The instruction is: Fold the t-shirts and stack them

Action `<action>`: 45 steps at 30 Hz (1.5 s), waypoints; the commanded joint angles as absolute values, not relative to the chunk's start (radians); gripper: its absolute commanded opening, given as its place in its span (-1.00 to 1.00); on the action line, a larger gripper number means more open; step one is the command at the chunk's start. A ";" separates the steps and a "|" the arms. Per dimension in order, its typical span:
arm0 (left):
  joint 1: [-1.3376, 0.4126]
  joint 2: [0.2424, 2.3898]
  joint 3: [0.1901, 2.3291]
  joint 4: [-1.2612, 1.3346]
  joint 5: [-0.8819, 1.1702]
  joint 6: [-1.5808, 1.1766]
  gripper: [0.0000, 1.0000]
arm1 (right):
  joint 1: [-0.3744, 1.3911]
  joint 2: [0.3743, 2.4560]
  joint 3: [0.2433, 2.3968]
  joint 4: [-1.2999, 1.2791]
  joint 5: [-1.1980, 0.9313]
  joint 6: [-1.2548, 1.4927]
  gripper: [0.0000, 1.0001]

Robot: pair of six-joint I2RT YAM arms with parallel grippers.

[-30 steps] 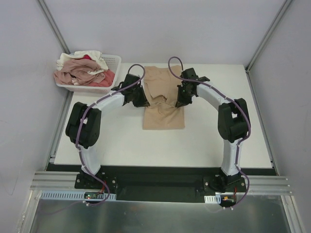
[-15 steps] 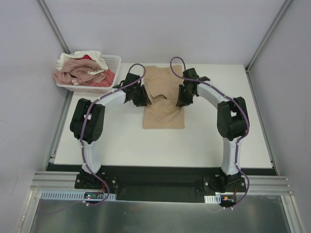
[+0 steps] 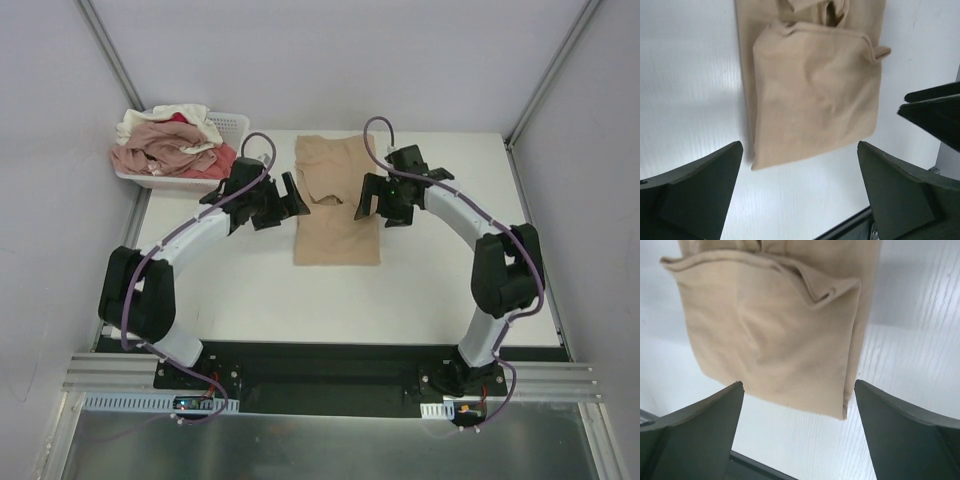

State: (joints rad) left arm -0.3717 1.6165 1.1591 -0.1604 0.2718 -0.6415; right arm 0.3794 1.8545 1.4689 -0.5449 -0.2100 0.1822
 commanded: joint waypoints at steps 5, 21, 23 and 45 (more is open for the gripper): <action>-0.371 1.430 0.882 -0.173 0.287 -0.721 0.99 | 0.437 1.756 1.387 -0.379 -0.420 0.198 0.93; -0.373 1.266 0.733 -0.184 0.264 -0.761 0.99 | 0.430 2.189 1.864 -0.483 -0.124 0.130 0.93; -0.373 1.269 0.744 -0.184 0.281 -0.762 0.98 | 0.408 2.255 1.946 -0.509 -0.152 0.123 0.93; -0.403 1.623 0.931 -0.152 0.308 -0.730 0.25 | 0.413 1.408 0.913 -0.296 -0.167 0.216 0.94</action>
State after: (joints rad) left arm -0.3939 1.5677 0.8829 -0.1711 0.2813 -0.7418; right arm 0.4129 1.4376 1.0103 -0.3367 -0.1604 0.1726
